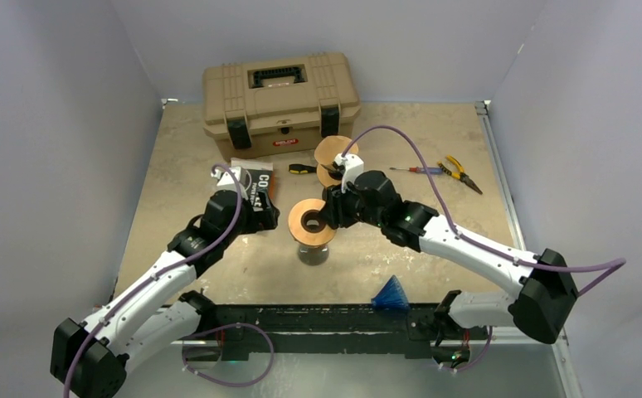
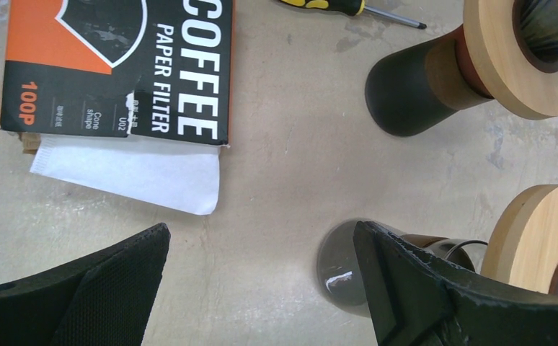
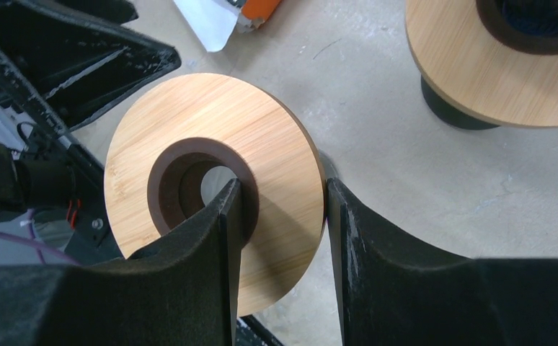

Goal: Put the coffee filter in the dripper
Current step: Place the dripper holder onto the coffee server.

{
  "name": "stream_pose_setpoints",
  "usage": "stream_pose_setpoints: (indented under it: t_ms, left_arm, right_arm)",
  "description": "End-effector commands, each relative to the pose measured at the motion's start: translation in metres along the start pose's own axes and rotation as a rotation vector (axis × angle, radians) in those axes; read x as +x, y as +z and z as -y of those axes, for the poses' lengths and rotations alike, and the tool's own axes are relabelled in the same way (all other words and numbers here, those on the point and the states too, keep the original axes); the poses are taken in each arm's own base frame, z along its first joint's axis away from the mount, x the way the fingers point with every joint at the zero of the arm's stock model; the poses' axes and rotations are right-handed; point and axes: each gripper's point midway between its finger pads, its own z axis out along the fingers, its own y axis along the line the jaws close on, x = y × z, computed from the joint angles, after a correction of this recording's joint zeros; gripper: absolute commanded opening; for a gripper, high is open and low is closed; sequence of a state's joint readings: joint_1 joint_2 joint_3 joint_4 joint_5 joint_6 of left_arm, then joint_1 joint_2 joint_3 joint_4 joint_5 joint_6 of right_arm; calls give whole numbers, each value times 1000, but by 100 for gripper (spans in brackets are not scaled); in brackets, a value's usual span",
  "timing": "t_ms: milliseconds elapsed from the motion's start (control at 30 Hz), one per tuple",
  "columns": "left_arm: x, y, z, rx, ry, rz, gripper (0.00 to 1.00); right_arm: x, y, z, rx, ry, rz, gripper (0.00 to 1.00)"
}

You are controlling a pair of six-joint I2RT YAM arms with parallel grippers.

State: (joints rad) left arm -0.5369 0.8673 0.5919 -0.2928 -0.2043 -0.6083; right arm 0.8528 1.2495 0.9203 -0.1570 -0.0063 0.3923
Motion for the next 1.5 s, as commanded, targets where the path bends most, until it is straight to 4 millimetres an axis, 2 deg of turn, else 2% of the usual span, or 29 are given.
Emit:
stream_pose_setpoints:
  t_ms: [0,367,467,500,533,567,700,1133,1367,1467]
  left_arm:
    - [-15,-6,-5,-30,17,51,100]
    - [-13,-7,-8,-38,25,44,100]
    - [-13,-6,-8,-36,25,44,100]
    - [-13,-6,-7,-35,26,45,100]
    - [-13,-6,-7,-35,28,44,100]
    - [-14,-6,-6,-34,28,45,99]
    - [-13,-4,-6,-32,31,42,100]
    - [-13,-2,-4,-28,37,38,100]
    - [-16,-5,-2,-20,34,43,100]
    - [-19,-7,-1,-11,33,55,99]
  right_arm:
    - [-34,1,-11,-10,6,94,0]
    - [-13,15,-7,-3,7,34,0]
    - [-12,15,-6,1,10,32,3]
    - [-12,15,-6,3,10,33,6]
    - [-24,5,-10,-11,11,71,7]
    - [-13,15,-6,6,10,36,9]
    - [-10,17,-4,16,7,20,25]
    - [-14,13,-8,-2,7,22,61]
    - [-16,10,-10,-11,13,33,78]
    - [-18,8,-11,-13,13,41,81]
